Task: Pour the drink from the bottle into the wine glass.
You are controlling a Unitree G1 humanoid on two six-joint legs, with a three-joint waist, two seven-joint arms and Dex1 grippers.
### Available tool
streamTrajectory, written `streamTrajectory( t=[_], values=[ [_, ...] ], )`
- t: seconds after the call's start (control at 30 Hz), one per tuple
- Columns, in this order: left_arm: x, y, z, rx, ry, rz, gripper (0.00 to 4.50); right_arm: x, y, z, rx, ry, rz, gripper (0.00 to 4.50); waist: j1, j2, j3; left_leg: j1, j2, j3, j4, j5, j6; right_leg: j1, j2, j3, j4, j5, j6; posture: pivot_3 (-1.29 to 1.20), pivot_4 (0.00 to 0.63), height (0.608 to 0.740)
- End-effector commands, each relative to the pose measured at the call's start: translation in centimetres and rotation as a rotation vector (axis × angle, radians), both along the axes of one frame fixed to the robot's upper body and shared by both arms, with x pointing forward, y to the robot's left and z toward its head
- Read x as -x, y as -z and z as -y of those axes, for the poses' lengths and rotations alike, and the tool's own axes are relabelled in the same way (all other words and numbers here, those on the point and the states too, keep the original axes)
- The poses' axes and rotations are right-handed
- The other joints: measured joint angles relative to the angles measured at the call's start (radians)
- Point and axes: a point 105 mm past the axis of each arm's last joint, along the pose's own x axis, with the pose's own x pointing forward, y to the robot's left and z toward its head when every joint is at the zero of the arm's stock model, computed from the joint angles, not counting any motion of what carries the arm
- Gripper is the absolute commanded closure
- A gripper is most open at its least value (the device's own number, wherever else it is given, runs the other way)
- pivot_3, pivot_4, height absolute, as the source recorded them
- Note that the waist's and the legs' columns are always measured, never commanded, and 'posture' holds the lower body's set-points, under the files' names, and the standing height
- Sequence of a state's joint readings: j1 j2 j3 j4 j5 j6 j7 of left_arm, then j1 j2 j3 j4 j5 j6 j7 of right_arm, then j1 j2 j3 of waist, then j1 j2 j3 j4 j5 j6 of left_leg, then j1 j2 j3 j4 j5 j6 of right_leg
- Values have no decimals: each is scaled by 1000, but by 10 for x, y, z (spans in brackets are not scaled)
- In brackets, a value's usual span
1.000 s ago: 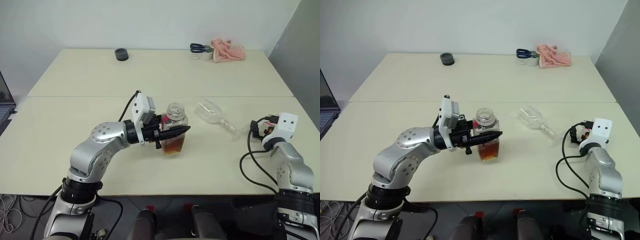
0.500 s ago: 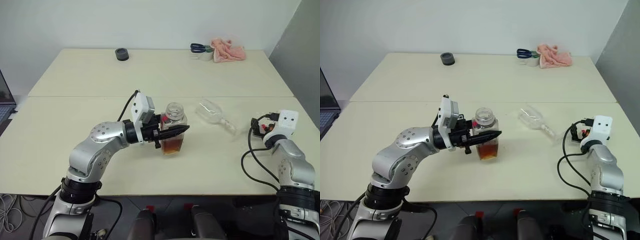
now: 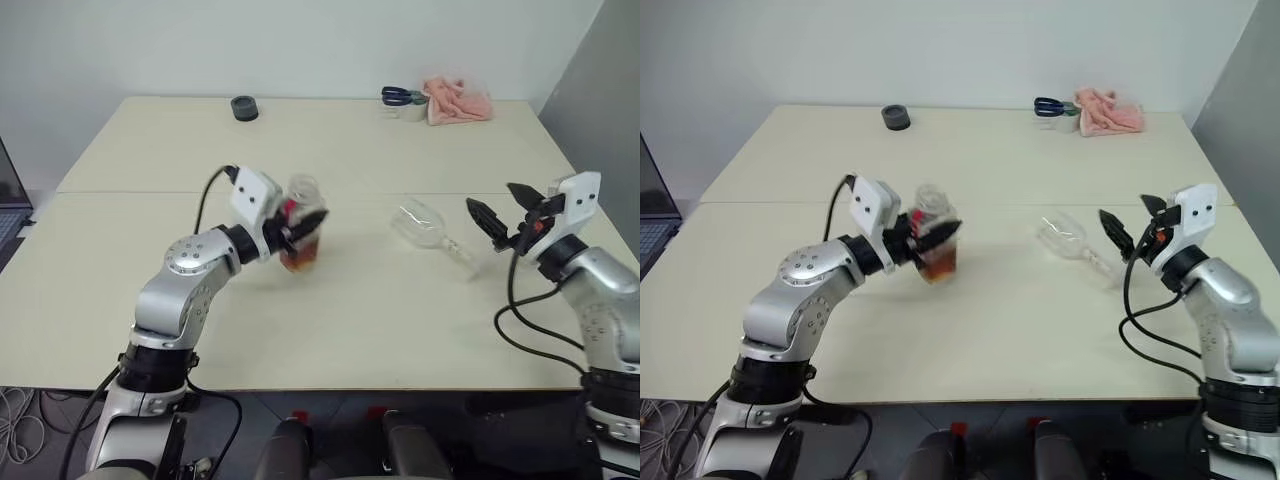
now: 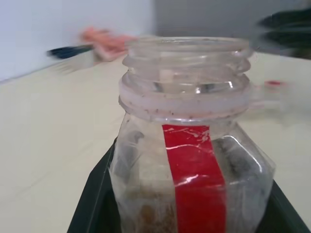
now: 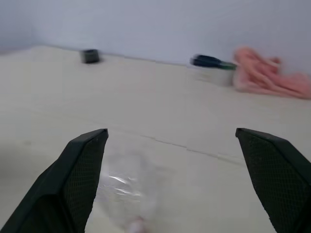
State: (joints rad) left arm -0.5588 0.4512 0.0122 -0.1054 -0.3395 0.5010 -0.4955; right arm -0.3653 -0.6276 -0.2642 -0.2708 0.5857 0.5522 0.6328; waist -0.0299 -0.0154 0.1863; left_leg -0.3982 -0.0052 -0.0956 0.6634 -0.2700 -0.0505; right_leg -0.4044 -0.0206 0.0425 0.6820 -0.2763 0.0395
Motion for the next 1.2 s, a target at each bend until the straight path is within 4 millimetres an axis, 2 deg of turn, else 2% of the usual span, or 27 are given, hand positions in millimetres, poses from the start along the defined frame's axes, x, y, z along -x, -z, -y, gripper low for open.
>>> streamTrajectory(
  t=[0.03, 0.1, 0.27, 0.47, 0.6, 0.77, 0.97, 1.2],
  values=[
    [-17, -33, -22, 29, -198, 147, 2693, 29, -19, -38, 12, -292, -11, 20, 1, 0, 0, 0, 0, 0, 0, 0, 0, 0, 0, 0, 0, 0, 0, 0, 150, 740],
    [-28, -37, -34, 50, -307, 173, 2693, 44, -20, -59, 30, -431, -49, 20, 1, 0, 0, 0, 0, -1, 0, 0, 0, 0, 0, -1, 0, 0, 0, 0, 150, 740],
    [-41, -33, -52, 124, -450, 180, 2693, 52, -18, -82, 37, -527, -68, 20, 1, 0, 0, 0, -1, -1, 0, 0, 0, 0, -1, -1, 0, 0, 0, 0, 150, 740],
    [-44, -18, -65, 194, -482, 193, 2693, 53, -17, -91, 33, -560, -64, 20, 1, 0, 0, -1, -1, -1, 1, 0, 0, 0, -1, -1, 0, 0, 1, 0, 150, 740],
    [-43, 1, -65, 164, -437, 219, 2693, 52, -17, -95, 15, -558, -58, 20, 1, 0, 0, -1, -1, -1, 1, 0, 0, 0, -2, -1, 0, 0, 1, 0, 150, 740],
    [-45, 10, -73, 205, -444, 230, 2693, 52, -18, -97, 1, -545, -52, 20, 1, -1, 0, -1, -1, -1, 1, 0, 0, 0, -2, -1, 0, 1, 1, 0, 150, 740],
    [-46, 24, -74, 209, -445, 214, 2693, 50, -19, -97, -6, -526, -47, 20, 1, -1, 0, -1, -1, -1, 1, 0, 0, 0, -2, -1, 0, 1, 1, 0, 150, 740],
    [-45, 30, -77, 225, -466, 193, 506, 50, -19, -97, -6, -513, -52, 0, 1, -1, 0, -1, -1, -1, 1, 0, 0, 0, -2, -1, 1, 1, 1, 0, 150, 740]
  ],
)
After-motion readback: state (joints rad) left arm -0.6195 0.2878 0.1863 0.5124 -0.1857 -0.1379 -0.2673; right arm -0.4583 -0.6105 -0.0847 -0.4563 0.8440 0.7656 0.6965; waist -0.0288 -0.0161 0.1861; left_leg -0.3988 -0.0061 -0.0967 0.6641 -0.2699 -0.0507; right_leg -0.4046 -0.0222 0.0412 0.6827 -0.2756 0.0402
